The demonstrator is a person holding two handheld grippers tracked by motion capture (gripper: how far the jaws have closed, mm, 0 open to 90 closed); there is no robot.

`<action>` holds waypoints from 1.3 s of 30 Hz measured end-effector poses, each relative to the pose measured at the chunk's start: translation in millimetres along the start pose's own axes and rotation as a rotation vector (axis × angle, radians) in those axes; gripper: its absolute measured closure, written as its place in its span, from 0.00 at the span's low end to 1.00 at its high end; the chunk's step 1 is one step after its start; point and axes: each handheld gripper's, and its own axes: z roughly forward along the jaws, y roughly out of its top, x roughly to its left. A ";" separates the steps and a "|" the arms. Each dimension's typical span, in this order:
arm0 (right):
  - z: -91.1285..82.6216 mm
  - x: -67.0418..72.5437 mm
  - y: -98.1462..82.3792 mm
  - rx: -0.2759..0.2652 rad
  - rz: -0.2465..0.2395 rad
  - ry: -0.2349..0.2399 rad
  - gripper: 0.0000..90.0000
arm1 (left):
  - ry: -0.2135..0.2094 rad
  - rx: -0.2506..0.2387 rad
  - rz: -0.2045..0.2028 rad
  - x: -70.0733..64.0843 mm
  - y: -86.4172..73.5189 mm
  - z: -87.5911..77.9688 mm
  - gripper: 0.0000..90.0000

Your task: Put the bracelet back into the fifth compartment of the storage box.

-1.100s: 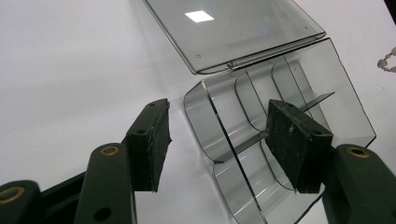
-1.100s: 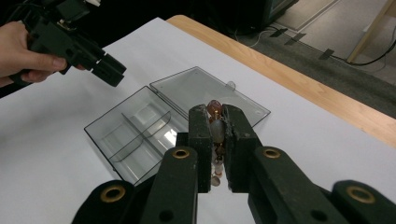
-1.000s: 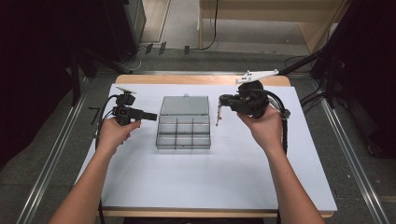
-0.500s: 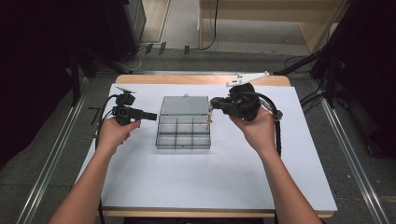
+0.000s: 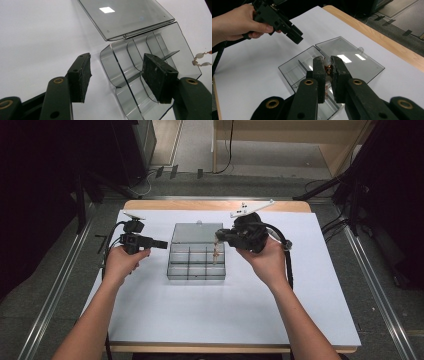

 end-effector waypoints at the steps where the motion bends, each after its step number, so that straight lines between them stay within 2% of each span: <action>1: 1.0 1.0 0.1 0.002 0.002 0.000 0.94 | -0.002 -0.003 -0.001 0.1 0.0 -0.1 0.46; 12: 11.1 11.7 1.9 0.018 -0.025 0.011 0.94 | -0.001 0.000 0.000 -0.5 0.0 0.3 0.46; 27: 22.7 23.6 4.9 0.015 -0.034 0.043 0.94 | 0.000 0.000 -0.001 0.2 0.0 0.1 0.46; 39: 33.7 30.1 3.3 0.035 -0.042 0.066 0.94 | 0.000 0.000 -0.001 0.3 -0.1 -0.1 0.46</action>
